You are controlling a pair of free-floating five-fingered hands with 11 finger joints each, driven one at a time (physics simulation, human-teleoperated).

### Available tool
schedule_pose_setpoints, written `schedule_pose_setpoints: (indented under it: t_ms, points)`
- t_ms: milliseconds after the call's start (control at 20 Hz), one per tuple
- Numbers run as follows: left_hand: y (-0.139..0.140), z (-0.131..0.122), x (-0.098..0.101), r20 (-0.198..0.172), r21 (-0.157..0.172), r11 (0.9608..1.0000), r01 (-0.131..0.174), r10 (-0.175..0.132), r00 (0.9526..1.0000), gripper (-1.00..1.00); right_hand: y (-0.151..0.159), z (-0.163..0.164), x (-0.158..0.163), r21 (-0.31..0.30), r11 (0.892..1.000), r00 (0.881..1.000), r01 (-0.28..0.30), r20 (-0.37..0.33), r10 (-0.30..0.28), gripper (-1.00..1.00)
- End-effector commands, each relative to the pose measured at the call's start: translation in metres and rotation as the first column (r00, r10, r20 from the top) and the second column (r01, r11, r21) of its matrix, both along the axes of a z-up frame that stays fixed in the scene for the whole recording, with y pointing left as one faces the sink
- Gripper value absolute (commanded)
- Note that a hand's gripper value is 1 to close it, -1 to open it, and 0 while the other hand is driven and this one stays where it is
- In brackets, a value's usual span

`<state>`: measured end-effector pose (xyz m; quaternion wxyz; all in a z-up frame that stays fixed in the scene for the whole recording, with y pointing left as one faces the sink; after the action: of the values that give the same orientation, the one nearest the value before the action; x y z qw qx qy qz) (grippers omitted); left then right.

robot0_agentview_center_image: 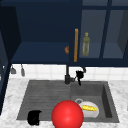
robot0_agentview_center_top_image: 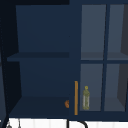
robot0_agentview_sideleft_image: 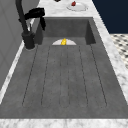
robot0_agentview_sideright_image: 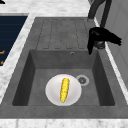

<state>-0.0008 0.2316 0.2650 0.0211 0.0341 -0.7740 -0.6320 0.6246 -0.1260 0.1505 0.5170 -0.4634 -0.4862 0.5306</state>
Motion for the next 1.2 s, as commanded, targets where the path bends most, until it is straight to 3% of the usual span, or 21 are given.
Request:
schedule_pose_setpoints:
  t_ms: [0,300,450,700,1000,1100,1150]
  points:
    - [0.0,0.0,0.0,0.0,0.0,1.0,0.0,0.0,1.0,0.0,0.006,-0.004,0.015,0.125,0.992,0.997,-0.016,-0.067,0.025,-1.0]
    - [0.0,0.0,0.0,0.0,0.0,1.0,0.0,0.0,1.0,0.0,0.007,-0.001,0.006,0.168,0.986,0.994,0.004,-0.106,0.014,-1.0]
    - [0.0,0.0,0.0,0.0,0.0,1.0,0.0,0.0,1.0,0.0,0.013,0.001,0.003,0.172,0.985,0.991,-0.004,-0.133,0.027,-1.0]
    - [0.0,0.0,0.0,0.0,0.0,1.0,0.0,0.0,1.0,0.0,0.017,0.005,0.0,0.175,0.984,0.986,0.028,-0.169,0.002,-1.0]
    - [0.0,0.0,0.0,0.0,0.0,1.0,0.0,0.0,1.0,0.0,0.031,0.011,-0.026,0.177,0.983,0.969,0.049,-0.249,-0.004,-1.0]
    - [0.0,0.0,0.0,0.0,0.0,1.0,0.0,0.0,1.0,0.0,0.032,0.009,-0.028,0.206,0.977,0.957,0.05,-0.29,0.012,-1.0]
    - [0.0,0.0,0.0,0.0,0.0,1.0,0.0,0.0,1.0,0.0,0.026,0.01,-0.021,0.214,0.975,0.959,0.06,-0.285,0.004,-1.0]
